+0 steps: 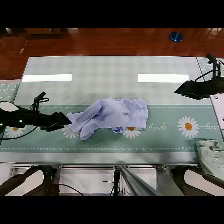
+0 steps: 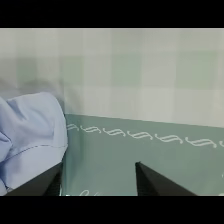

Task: Fold the shirts.

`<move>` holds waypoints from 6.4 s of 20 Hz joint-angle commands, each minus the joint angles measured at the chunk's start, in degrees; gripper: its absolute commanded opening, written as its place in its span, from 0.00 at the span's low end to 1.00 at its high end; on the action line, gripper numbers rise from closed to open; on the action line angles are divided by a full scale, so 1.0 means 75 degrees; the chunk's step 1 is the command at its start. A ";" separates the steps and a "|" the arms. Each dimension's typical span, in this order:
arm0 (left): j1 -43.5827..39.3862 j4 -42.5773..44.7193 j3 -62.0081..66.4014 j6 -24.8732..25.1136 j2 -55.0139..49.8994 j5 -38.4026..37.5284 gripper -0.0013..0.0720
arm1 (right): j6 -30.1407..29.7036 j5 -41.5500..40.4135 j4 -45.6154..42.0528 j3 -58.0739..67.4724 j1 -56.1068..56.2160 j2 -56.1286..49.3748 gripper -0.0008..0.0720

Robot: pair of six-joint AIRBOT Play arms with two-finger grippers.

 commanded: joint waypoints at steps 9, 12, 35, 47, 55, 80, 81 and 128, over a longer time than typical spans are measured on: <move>-0.0839 -0.1501 0.0781 0.0085 -0.1649 0.0685 0.05 | -0.0009 0.0029 -0.0050 -0.0003 -0.0026 -0.0006 0.75; -0.0761 -0.1504 0.0933 0.0592 -0.1562 0.0050 0.05 | 0.0015 -0.0280 -0.0029 -0.0006 -0.0192 -0.0178 0.74; -0.0734 -0.1507 0.1361 0.0970 -0.0930 0.0044 0.05 | -0.1064 -0.0901 0.3739 -0.0119 0.2495 -0.2946 0.06; 0.1871 -0.1469 0.7944 0.0519 0.2559 -0.0076 0.05 | -0.0361 -0.1000 0.4179 0.4199 -0.0536 0.1894 0.06; 0.1900 0.0533 0.9282 -0.1023 0.4261 -0.0749 0.05 | 0.1268 -0.0455 0.2308 0.5622 -0.0822 0.3692 0.06; 0.1795 0.0003 0.0804 -0.1757 0.3666 0.0440 0.05 | 0.1393 -0.0207 -0.0332 0.2098 0.2090 -0.0254 0.06; 0.1746 0.0006 0.0804 -0.1757 0.3386 0.0813 0.05 | 0.1390 -0.0615 -0.0335 0.2098 0.2244 -0.0527 0.06; -0.1626 -0.0726 -0.0283 -0.2046 -0.0667 0.1757 0.99 | 0.0845 -0.1938 -0.1387 0.2098 0.2422 -0.2002 0.06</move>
